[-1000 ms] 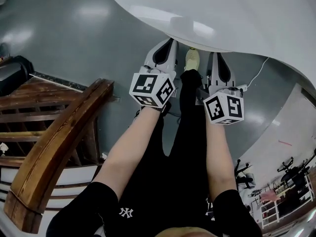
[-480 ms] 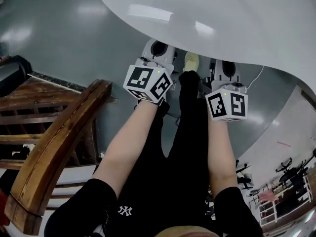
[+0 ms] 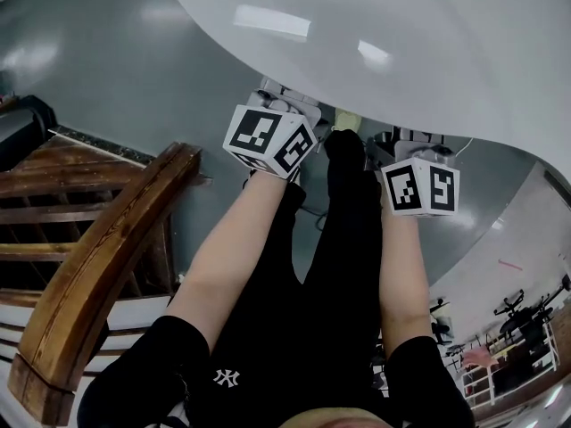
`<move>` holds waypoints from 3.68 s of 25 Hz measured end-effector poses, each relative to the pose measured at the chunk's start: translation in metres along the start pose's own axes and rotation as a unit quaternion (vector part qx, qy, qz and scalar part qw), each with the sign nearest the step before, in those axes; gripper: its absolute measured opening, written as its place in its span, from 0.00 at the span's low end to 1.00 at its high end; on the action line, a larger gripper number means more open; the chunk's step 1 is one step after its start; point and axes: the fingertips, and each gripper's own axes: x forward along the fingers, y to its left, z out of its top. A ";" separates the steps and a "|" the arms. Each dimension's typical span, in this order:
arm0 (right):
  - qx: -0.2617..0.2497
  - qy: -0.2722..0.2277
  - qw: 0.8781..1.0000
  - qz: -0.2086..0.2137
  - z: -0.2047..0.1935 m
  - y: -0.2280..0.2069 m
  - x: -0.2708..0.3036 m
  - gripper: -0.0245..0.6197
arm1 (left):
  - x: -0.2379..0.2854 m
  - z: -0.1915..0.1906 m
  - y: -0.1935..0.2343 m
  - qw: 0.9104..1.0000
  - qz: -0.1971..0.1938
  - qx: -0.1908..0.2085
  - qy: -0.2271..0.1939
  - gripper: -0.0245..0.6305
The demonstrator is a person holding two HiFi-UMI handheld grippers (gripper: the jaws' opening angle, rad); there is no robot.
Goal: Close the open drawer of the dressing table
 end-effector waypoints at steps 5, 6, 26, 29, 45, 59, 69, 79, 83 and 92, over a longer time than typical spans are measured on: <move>-0.007 -0.009 1.000 0.004 0.002 -0.001 0.006 0.06 | 0.005 0.003 0.002 1.000 -0.008 0.009 -0.008 0.05; -0.008 -0.011 1.000 0.005 0.003 -0.001 0.007 0.06 | 0.007 0.003 0.003 1.000 -0.010 0.008 -0.010 0.05; -0.030 0.034 0.999 -0.007 -0.007 0.003 -0.026 0.06 | -0.028 -0.004 -0.002 0.999 -0.004 0.024 0.025 0.05; -0.030 0.048 0.998 -0.013 -0.004 0.008 -0.039 0.06 | -0.040 -0.003 -0.015 0.999 -0.003 0.027 0.040 0.05; -0.037 0.065 0.997 0.021 0.062 0.090 -0.099 0.06 | -0.113 0.062 -0.098 0.995 -0.035 0.055 0.070 0.05; -0.086 0.036 0.993 0.072 0.189 0.185 -0.135 0.06 | -0.163 0.193 -0.181 0.989 -0.087 0.113 0.039 0.05; -0.115 0.030 0.986 0.119 0.246 0.226 -0.141 0.06 | -0.171 0.250 -0.225 0.985 -0.099 0.140 0.024 0.05; -0.130 0.003 0.984 0.122 0.283 0.245 -0.153 0.06 | -0.188 0.286 -0.240 0.982 -0.102 0.158 0.011 0.05; -0.136 -0.007 0.983 0.124 0.295 0.256 -0.162 0.06 | -0.197 0.298 -0.245 0.982 -0.102 0.159 0.006 0.05; -0.155 -0.017 0.981 0.119 0.304 0.273 -0.177 0.06 | -0.214 0.313 -0.254 0.980 -0.105 0.166 -0.010 0.05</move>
